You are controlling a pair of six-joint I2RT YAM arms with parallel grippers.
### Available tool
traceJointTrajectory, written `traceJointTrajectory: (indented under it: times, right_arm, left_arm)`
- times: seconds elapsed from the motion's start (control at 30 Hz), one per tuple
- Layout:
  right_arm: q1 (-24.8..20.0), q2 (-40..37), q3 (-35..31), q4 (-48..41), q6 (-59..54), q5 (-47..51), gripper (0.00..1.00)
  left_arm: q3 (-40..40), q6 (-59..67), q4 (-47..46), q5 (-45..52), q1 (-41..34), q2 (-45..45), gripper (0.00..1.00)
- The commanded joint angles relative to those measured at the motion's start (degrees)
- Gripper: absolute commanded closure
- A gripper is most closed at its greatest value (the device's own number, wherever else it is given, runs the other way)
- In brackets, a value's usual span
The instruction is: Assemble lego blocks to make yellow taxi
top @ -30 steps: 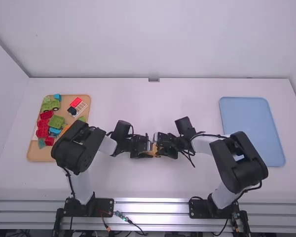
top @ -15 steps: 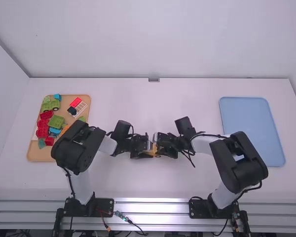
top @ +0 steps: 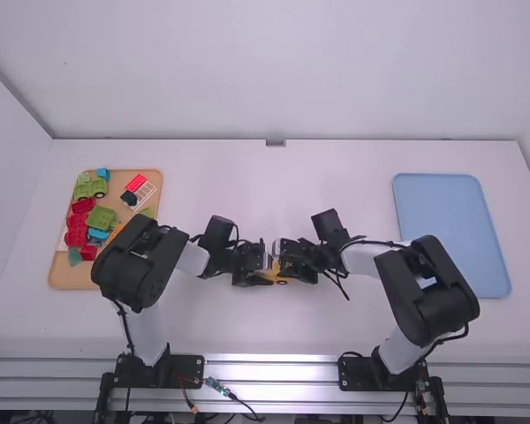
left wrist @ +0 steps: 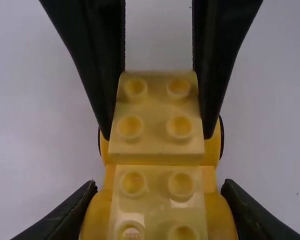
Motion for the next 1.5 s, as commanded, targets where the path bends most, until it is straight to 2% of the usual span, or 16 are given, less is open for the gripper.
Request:
traceJointTrajectory:
  times: [0.0,0.43,0.53,0.63,0.8,0.9,1.07,1.1,1.13,1.17,1.23,1.33,1.47]
  right_arm:
    - [0.00,1.51,0.15,0.61,0.00,4.48,0.93]
    - [-0.02,1.51,0.13,-0.83,1.33,4.48,0.89]
    - [-0.04,1.51,0.13,-1.09,1.07,4.55,0.85]
    - [-0.07,1.51,0.24,-1.07,1.22,4.66,0.69]
    - [-0.09,1.49,0.24,-0.90,1.03,4.68,0.58]
    - [-0.13,1.49,0.24,-0.81,1.07,4.70,0.56]
    - [-0.17,1.49,0.26,-0.81,1.05,4.68,0.42]
    - [-0.07,1.49,0.52,-1.09,1.09,4.68,0.25]
    - [-0.04,1.49,0.66,-1.27,1.09,4.66,0.22]
    - [-0.11,1.45,1.16,-1.70,1.18,4.66,0.12]
    - [-0.15,1.38,1.79,-1.68,1.73,4.66,0.05]
    - [-0.15,1.38,2.73,-1.75,1.73,4.22,0.00]
    - [-0.07,1.38,4.59,-4.37,1.62,3.30,0.01]
  left_arm:
    - [-1.60,4.47,-1.21,1.86,-0.76,0.83,0.92]
    - [-1.60,4.07,3.62,1.43,-0.74,0.83,0.91]
    - [-1.60,4.10,3.62,1.43,-0.87,0.83,0.91]
    - [-1.60,4.07,3.47,1.43,-0.80,0.83,0.91]
    - [-1.60,4.07,3.42,1.43,-0.76,0.83,0.92]
    - [-1.60,4.07,3.42,1.43,-0.74,0.83,0.92]
    - [-1.60,4.07,3.38,1.43,-0.82,0.83,0.93]
    - [-1.60,4.05,3.38,1.41,-0.78,0.83,0.93]
    - [-1.60,4.05,3.36,1.41,-0.74,0.83,0.93]
    - [-1.60,4.07,3.23,1.41,-0.82,0.83,0.93]
    - [-1.60,4.05,3.14,1.41,-0.74,0.83,0.93]
    - [-1.60,4.07,2.92,1.38,-0.76,0.83,0.93]
    - [-1.60,4.07,2.73,1.23,-0.74,0.83,0.94]
